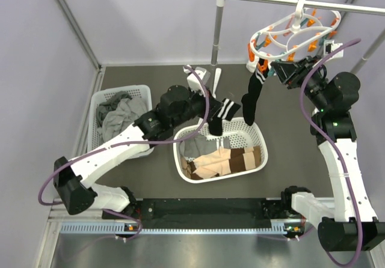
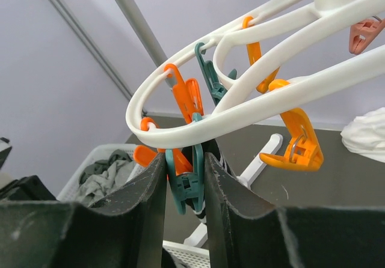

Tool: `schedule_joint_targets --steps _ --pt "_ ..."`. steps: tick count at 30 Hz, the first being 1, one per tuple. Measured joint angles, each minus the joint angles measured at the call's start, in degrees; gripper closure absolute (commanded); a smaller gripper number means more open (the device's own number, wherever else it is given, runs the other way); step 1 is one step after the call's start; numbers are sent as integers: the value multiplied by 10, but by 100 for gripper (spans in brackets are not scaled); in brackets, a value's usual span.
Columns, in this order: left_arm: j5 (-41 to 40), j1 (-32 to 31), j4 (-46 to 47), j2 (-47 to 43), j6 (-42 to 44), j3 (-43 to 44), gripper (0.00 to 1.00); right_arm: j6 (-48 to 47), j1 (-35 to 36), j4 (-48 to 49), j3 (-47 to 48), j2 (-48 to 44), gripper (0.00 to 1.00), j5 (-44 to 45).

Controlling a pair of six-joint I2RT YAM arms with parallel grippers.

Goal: Clip the socks to the hanger
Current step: Place the sock in the bin.

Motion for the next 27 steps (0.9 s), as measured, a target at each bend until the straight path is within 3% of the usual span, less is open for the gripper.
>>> schedule_joint_targets --steps 4,8,12,17,21,27 --pt "42 1 -178 17 86 94 100 -10 0 -5 0 0 100 3" --pt "94 1 -275 77 137 130 100 -16 0 -6 0 0 100 4" --pt "141 1 -327 191 158 139 100 -27 0 -11 0 0 100 7" --pt "152 1 -322 327 172 141 99 -36 0 -14 0 0 100 10" --pt "120 1 -292 371 178 157 78 -37 0 -14 0 0 100 10" --pt "76 0 -203 362 194 164 47 -41 0 -14 0 0 100 11"
